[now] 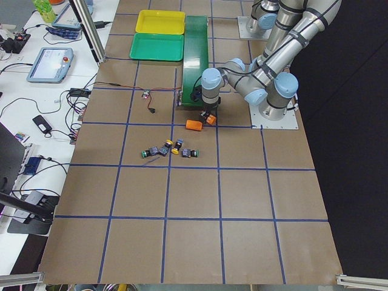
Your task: Sort buttons by color to trays
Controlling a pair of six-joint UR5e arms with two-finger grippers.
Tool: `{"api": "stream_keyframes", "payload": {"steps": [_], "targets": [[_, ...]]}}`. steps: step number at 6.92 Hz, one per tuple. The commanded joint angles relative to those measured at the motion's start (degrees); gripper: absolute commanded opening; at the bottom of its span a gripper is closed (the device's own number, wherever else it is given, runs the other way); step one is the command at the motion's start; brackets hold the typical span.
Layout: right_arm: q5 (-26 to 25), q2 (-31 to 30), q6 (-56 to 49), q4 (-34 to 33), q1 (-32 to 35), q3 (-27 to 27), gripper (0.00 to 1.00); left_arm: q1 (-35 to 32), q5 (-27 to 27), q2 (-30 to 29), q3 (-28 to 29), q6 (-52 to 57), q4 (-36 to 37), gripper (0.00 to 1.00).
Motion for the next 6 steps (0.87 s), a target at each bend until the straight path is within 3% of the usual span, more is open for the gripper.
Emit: {"api": "stream_keyframes", "payload": {"steps": [1, 5, 6], "targets": [[0.0, 0.0, 0.0, 0.1, 0.1, 0.0, 1.0, 0.6, -0.7, -0.4, -0.8, 8.2, 0.7, 1.0], [0.0, 0.0, 0.0, 0.1, 0.0, 0.1, 1.0, 0.6, -1.0, -1.8, -1.8, 8.2, 3.1, 1.0], [0.0, 0.1, 0.0, 0.1, 0.0, 0.1, 1.0, 0.6, -1.0, -3.0, -1.8, 8.3, 5.5, 0.91]]}}
